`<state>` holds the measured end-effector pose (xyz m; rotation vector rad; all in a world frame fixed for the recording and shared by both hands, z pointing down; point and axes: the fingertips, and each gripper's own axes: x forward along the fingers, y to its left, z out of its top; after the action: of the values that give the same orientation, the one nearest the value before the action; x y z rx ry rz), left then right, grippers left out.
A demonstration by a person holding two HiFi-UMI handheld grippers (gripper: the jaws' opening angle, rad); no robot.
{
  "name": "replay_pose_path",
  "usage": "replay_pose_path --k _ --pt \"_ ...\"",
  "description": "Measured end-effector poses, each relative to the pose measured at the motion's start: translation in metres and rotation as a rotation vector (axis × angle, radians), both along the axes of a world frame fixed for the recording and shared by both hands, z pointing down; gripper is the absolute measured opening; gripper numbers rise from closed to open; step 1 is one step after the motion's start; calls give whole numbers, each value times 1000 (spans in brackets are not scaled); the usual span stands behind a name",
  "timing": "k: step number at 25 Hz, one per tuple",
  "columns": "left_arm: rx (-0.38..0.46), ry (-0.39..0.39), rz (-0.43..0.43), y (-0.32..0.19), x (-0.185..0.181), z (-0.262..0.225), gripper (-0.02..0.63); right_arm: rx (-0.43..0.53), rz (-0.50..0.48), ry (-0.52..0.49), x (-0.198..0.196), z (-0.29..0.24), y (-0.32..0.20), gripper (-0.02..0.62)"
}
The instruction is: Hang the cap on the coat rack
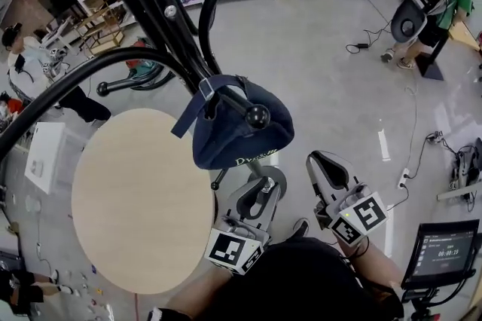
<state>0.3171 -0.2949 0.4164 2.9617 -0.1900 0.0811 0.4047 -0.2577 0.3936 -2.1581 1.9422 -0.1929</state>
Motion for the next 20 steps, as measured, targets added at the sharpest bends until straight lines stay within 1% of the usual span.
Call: replay_pose_path --k 2,4,7,11,16,20 --pt "-17 -1 17 3 7 3 97 -13 -5 62 -1 2 4 32" --pt "-40 -7 34 8 13 8 97 -26 -1 135 -3 4 10 3" --pt "-65 -24 61 18 22 15 97 -37 3 182 -3 6 18 3" --pt "-59 -29 88 23 31 25 97 -57 18 180 1 19 22 3" --pt "-56 -37 97 31 41 27 97 -62 33 170 11 23 36 3" --pt "-42 -39 115 38 52 24 97 -48 53 118 24 24 45 3"
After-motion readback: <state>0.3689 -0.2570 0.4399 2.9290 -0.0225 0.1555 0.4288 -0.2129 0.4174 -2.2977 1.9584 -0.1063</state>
